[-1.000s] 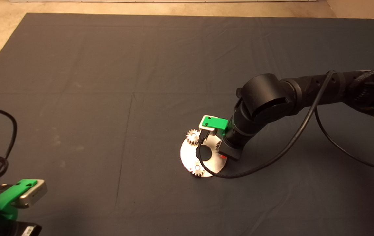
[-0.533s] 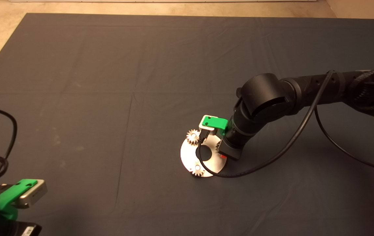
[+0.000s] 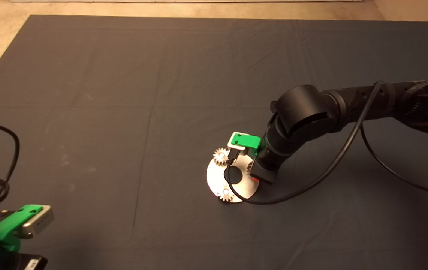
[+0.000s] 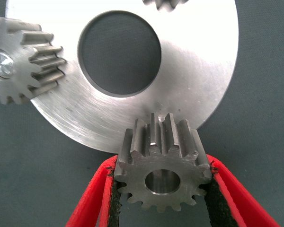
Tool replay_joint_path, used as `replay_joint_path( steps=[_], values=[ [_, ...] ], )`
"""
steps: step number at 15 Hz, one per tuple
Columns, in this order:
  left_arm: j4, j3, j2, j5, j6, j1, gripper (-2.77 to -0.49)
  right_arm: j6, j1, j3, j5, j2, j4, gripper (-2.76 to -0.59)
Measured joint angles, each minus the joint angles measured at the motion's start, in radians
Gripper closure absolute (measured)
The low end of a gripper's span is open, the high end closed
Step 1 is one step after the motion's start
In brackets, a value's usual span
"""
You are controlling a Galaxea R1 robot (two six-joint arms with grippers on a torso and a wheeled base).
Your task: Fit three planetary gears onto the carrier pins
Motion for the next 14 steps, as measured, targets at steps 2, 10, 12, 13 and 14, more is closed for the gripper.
replay_joint_path(
  steps=[2, 10, 12, 13, 14],
  values=[
    [0.000, 0.000, 0.000, 0.000, 0.000, 0.000, -2.18, -0.003, 0.000, 0.010, 0.023, 0.004, -0.001, -1.04],
    [0.000, 0.000, 0.000, 0.000, 0.000, 0.000, -2.18, -0.004, 0.000, 0.027, 0.026, -0.008, 0.003, -1.04],
    [0.000, 0.000, 0.000, 0.000, 0.000, 0.000, -2.18, -0.004, 0.001, 0.031, 0.025, -0.019, 0.003, -1.04],
    [0.000, 0.000, 0.000, 0.000, 0.000, 0.000, -2.18, -0.004, 0.001, 0.034, 0.026, -0.026, 0.004, -1.04],
    [0.000, 0.000, 0.000, 0.000, 0.000, 0.000, -2.18, -0.004, 0.001, 0.040, 0.026, -0.032, 0.004, -1.04]
  ],
)
